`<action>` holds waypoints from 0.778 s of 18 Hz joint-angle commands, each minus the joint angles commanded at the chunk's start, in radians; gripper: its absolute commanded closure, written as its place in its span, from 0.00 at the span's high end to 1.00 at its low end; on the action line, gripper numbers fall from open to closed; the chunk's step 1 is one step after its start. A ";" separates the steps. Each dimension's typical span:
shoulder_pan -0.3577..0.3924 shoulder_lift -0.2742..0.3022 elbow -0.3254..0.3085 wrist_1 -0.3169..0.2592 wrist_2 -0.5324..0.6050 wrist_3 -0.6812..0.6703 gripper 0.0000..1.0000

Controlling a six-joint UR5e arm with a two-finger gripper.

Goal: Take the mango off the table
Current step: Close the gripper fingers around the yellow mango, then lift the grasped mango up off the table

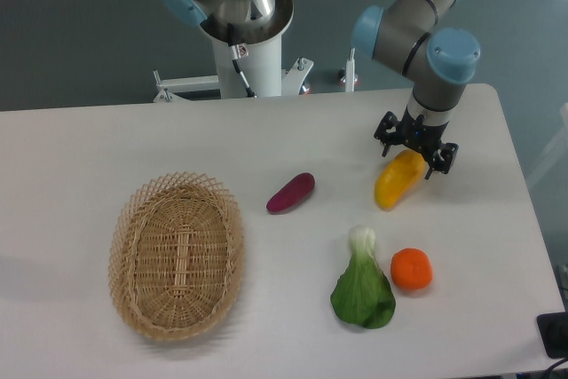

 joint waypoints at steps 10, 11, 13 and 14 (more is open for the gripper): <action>0.006 0.006 0.017 -0.001 0.000 -0.003 0.55; 0.008 0.011 0.024 -0.002 -0.003 -0.002 0.55; 0.014 0.026 0.044 -0.003 -0.009 0.001 0.55; 0.021 0.038 0.055 -0.008 -0.017 0.002 0.55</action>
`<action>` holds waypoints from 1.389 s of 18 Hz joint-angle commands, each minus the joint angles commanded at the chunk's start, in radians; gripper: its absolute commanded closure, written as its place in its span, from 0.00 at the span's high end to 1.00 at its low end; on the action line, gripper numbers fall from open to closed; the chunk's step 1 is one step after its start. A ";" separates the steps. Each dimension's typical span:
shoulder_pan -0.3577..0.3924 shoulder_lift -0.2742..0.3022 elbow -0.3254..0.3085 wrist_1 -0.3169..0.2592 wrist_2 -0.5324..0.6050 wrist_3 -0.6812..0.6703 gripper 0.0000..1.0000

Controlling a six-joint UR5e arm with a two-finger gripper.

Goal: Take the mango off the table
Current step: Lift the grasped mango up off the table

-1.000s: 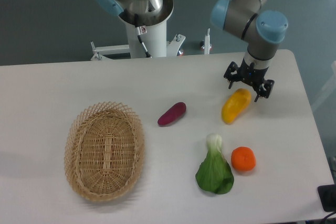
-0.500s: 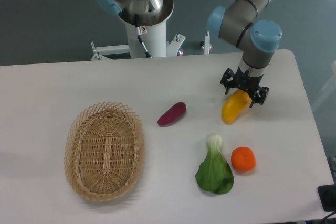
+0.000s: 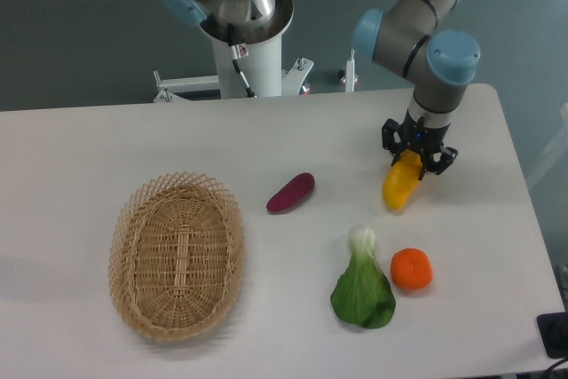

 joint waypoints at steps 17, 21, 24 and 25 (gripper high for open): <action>0.040 0.026 0.278 -0.051 -0.319 -0.281 0.55; 0.040 0.025 0.290 -0.049 -0.319 -0.281 0.55; 0.040 0.025 0.290 -0.049 -0.319 -0.282 0.55; 0.041 0.026 0.290 -0.049 -0.319 -0.281 0.55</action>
